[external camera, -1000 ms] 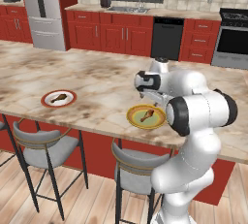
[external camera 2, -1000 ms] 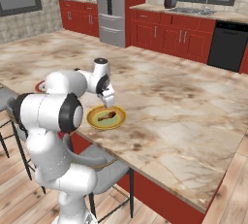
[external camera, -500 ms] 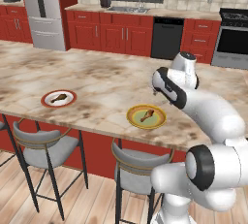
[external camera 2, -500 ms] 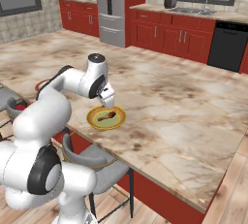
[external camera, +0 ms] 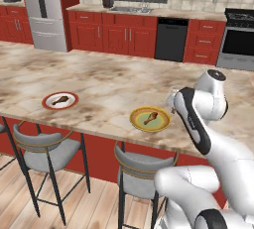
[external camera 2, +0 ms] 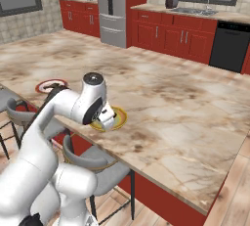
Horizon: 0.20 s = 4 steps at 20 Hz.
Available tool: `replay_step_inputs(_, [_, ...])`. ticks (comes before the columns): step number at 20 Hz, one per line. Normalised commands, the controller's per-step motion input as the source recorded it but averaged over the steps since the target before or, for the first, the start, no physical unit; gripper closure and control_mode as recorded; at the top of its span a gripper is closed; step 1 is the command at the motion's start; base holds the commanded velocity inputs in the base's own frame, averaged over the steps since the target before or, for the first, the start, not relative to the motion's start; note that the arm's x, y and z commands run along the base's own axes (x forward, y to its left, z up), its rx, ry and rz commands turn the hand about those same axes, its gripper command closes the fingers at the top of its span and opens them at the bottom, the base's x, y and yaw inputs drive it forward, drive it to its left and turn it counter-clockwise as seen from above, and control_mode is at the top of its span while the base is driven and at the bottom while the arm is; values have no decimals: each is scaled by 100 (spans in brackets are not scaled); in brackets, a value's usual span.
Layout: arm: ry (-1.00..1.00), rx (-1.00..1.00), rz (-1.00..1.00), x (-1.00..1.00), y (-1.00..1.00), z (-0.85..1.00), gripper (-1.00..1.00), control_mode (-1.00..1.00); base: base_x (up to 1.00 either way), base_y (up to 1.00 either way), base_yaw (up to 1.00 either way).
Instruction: Take the chicken drumsticks from the pan and place one on each plate on the dining counter.
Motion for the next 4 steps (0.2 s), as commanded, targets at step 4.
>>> replay_step_inputs(4, [-11, 0, 0, -100, -3, -57, -100, -100, 0, 0, 0])
